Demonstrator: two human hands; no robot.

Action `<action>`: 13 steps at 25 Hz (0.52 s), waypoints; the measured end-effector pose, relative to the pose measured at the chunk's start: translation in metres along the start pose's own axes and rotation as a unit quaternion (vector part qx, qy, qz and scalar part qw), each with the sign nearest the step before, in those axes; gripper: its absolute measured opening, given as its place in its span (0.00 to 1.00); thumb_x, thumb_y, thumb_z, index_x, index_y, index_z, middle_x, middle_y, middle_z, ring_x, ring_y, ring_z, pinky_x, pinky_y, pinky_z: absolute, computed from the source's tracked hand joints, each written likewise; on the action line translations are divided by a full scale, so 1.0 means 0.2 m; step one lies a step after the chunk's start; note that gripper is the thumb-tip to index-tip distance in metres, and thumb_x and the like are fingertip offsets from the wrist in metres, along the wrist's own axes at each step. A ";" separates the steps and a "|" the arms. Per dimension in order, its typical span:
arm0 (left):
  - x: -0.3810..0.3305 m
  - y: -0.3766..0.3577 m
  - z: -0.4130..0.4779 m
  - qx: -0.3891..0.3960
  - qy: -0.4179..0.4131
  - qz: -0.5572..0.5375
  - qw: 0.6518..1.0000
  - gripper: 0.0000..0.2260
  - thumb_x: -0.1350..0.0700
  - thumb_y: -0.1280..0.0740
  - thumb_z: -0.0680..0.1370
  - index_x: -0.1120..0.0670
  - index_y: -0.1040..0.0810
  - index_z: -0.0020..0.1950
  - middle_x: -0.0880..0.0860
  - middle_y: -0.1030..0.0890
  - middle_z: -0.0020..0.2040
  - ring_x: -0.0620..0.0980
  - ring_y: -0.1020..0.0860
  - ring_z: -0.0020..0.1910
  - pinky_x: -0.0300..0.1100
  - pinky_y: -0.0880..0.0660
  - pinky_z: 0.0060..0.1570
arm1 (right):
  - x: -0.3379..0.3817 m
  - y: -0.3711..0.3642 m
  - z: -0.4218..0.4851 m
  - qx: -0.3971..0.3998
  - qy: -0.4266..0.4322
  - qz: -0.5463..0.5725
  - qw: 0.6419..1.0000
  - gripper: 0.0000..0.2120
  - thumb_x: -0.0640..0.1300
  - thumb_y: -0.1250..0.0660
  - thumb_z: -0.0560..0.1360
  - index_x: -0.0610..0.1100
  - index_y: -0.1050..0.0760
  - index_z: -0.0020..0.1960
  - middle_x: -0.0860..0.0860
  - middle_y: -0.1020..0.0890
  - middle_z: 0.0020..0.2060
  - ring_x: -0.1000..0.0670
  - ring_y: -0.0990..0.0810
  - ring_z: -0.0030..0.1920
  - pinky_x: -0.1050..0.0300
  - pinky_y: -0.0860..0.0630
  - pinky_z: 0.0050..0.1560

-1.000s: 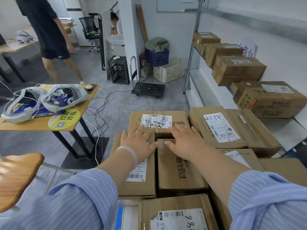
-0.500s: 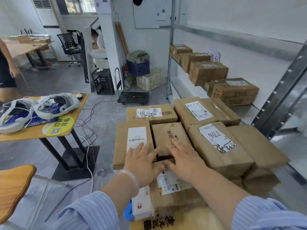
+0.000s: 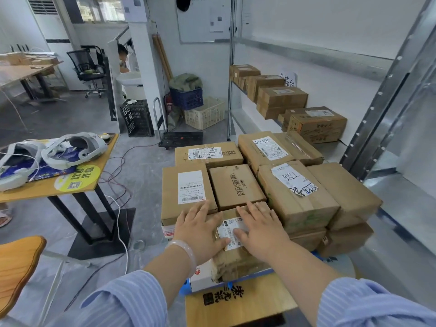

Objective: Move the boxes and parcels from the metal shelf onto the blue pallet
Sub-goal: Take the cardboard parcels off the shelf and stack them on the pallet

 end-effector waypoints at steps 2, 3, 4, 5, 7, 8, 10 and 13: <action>-0.01 0.00 -0.01 -0.001 0.005 -0.004 1.000 0.35 0.28 0.49 0.71 0.37 0.47 0.76 0.46 0.56 0.79 0.50 0.59 0.77 0.56 0.58 0.73 | -0.01 0.03 -0.02 -0.018 0.015 0.009 1.000 0.31 0.63 0.53 0.79 0.56 0.54 0.78 0.51 0.53 0.78 0.50 0.58 0.77 0.47 0.60 0.75; -0.02 0.01 0.00 -0.003 0.009 -0.007 1.000 0.35 0.28 0.49 0.71 0.37 0.48 0.76 0.47 0.56 0.79 0.50 0.59 0.77 0.56 0.59 0.73 | -0.02 0.06 -0.04 -0.033 0.024 0.014 0.999 0.30 0.63 0.53 0.79 0.57 0.54 0.78 0.51 0.52 0.78 0.50 0.57 0.77 0.48 0.59 0.75; -0.03 0.02 0.00 -0.004 0.013 -0.009 1.000 0.35 0.29 0.49 0.71 0.37 0.49 0.76 0.47 0.56 0.79 0.50 0.58 0.77 0.55 0.59 0.73 | -0.05 0.09 -0.05 -0.049 0.032 0.016 0.998 0.30 0.63 0.53 0.79 0.56 0.53 0.78 0.51 0.50 0.78 0.50 0.55 0.77 0.48 0.58 0.74; -0.06 0.03 0.02 -0.005 0.013 -0.010 1.000 0.34 0.29 0.49 0.72 0.38 0.50 0.76 0.48 0.56 0.79 0.51 0.58 0.77 0.55 0.60 0.73 | -0.08 0.13 -0.06 -0.063 0.035 0.016 0.997 0.29 0.62 0.53 0.79 0.56 0.53 0.78 0.51 0.49 0.78 0.50 0.55 0.77 0.48 0.57 0.74; -0.17 0.07 0.07 -0.012 0.002 -0.012 1.000 0.34 0.29 0.49 0.73 0.38 0.50 0.77 0.49 0.57 0.79 0.52 0.57 0.77 0.55 0.59 0.73 | -0.19 0.22 -0.07 -0.090 0.029 0.019 0.995 0.29 0.61 0.52 0.79 0.55 0.52 0.78 0.50 0.49 0.78 0.50 0.53 0.77 0.48 0.56 0.74; -0.24 0.09 0.10 -0.021 -0.005 -0.017 1.000 0.33 0.30 0.49 0.73 0.38 0.50 0.77 0.48 0.57 0.79 0.52 0.57 0.77 0.54 0.59 0.73 | -0.26 0.27 -0.07 -0.103 0.025 0.025 0.994 0.29 0.61 0.51 0.80 0.55 0.51 0.78 0.50 0.49 0.78 0.50 0.53 0.77 0.49 0.56 0.74; -0.39 0.13 0.16 -0.042 -0.018 -0.030 0.998 0.32 0.31 0.48 0.75 0.38 0.50 0.76 0.48 0.57 0.79 0.51 0.56 0.77 0.54 0.58 0.73 | -0.39 0.36 -0.06 -0.132 0.024 0.024 0.991 0.28 0.60 0.51 0.80 0.54 0.50 0.78 0.50 0.48 0.78 0.50 0.53 0.76 0.50 0.56 0.74; -0.64 0.18 0.26 -0.059 -0.031 -0.035 0.997 0.31 0.33 0.48 0.76 0.38 0.52 0.76 0.50 0.54 0.80 0.52 0.56 0.77 0.54 0.56 0.74 | -0.66 0.42 -0.06 -0.138 -0.012 0.036 0.990 0.28 0.60 0.51 0.80 0.55 0.48 0.78 0.51 0.48 0.78 0.49 0.52 0.76 0.49 0.54 0.75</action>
Point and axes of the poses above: each hand's wrist, its own z-axis towards the middle knuckle, its own y-axis out of the back of the hand, x = y × z, the point moved 6 cm from there along z, towards the middle knuckle
